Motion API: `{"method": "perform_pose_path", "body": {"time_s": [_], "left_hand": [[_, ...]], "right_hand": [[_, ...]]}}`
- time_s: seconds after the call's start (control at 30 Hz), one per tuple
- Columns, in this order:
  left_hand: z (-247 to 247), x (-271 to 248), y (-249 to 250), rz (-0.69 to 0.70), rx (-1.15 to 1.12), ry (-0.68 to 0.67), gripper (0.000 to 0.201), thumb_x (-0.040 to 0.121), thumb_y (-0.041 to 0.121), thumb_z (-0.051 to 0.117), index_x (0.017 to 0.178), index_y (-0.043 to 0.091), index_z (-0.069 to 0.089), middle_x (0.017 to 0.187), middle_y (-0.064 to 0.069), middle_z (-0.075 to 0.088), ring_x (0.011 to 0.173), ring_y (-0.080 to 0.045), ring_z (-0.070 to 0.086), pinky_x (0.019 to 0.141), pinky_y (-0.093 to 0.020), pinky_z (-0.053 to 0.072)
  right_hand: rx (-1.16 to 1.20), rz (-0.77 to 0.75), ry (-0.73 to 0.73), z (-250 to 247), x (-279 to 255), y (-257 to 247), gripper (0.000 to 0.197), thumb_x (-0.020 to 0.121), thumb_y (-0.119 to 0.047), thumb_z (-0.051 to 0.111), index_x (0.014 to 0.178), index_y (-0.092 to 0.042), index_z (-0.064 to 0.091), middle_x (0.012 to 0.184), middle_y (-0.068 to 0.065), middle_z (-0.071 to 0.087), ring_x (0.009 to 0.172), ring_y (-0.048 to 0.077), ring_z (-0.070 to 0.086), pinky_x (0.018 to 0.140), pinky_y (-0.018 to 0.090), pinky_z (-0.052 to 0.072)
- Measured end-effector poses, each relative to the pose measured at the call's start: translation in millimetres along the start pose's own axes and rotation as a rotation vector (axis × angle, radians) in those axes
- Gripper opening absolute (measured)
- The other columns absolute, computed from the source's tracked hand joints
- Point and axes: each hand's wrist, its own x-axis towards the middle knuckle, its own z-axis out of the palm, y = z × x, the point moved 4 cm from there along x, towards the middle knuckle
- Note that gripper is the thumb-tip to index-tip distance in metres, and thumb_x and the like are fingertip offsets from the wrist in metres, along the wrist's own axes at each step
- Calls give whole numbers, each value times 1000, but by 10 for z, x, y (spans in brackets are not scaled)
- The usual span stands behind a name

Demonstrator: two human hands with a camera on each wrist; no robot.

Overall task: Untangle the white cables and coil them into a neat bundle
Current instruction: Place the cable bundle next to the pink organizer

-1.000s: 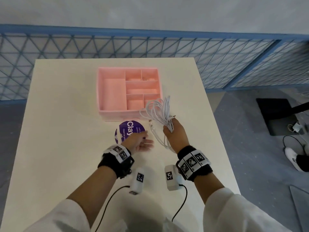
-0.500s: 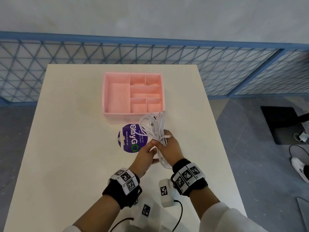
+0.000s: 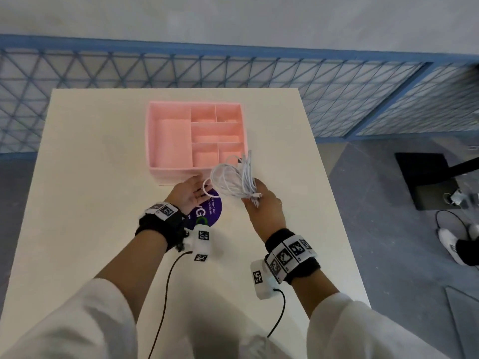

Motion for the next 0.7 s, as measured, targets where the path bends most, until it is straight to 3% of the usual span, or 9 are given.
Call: {"method": "perform_pose_path", "body": {"time_s": [0.07, 0.2, 0.3, 0.37, 0.43, 0.57, 0.7], "left_hand": [[-6, 25, -44, 9, -80, 19, 34, 91, 16, 53, 123, 4, 51, 103, -14, 64, 95, -25, 62, 96, -46, 48], [81, -31, -194, 55, -39, -13, 15, 94, 22, 48, 96, 14, 61, 98, -5, 63, 93, -21, 62, 93, -44, 50], [93, -157, -365, 51, -22, 35, 16, 93, 21, 49, 103, 14, 59, 109, -4, 62, 98, -20, 64, 85, -38, 53], [80, -302, -507, 44, 3, 64, 16, 91, 27, 50, 92, 14, 59, 98, -4, 64, 86, -16, 67, 79, -36, 54], [55, -459, -659, 39, 27, 76, 18, 94, 27, 46, 88, 18, 60, 91, -2, 64, 73, -11, 67, 80, -39, 53], [-16, -636, -895, 0, 45, 72, 20, 95, 31, 44, 102, 18, 58, 113, -2, 64, 89, -16, 68, 87, -40, 54], [-81, -669, -993, -16, 26, 73, 24, 96, 33, 44, 105, 15, 55, 117, -3, 63, 92, -15, 69, 76, -32, 55]], "right_hand": [[-69, -17, 15, -30, 46, 24, 47, 85, -45, 45, 131, -40, 35, 109, 6, 64, 105, 33, 56, 91, 47, 47], [-90, -94, 37, -40, 121, -109, 48, 85, -48, 42, 132, -39, 36, 110, 1, 64, 104, 30, 56, 92, 45, 47], [-89, -222, 11, -18, 151, -415, 48, 87, -37, 49, 133, -35, 40, 108, -1, 63, 100, 15, 51, 96, 34, 38], [-155, -323, -61, 63, 151, -666, 54, 86, -20, 55, 137, -26, 40, 106, 1, 61, 99, 13, 44, 93, 33, 32], [-292, -448, -149, 237, 174, -849, 59, 83, -16, 58, 138, -21, 39, 109, 7, 63, 103, 27, 49, 95, 41, 34], [-535, -568, -407, 659, 247, -908, 57, 83, -14, 56, 137, -25, 39, 109, 8, 64, 103, 29, 51, 94, 42, 32], [-596, -536, -515, 823, 347, -809, 51, 84, -18, 58, 133, -27, 47, 126, 3, 61, 114, 27, 51, 97, 38, 31]]}}
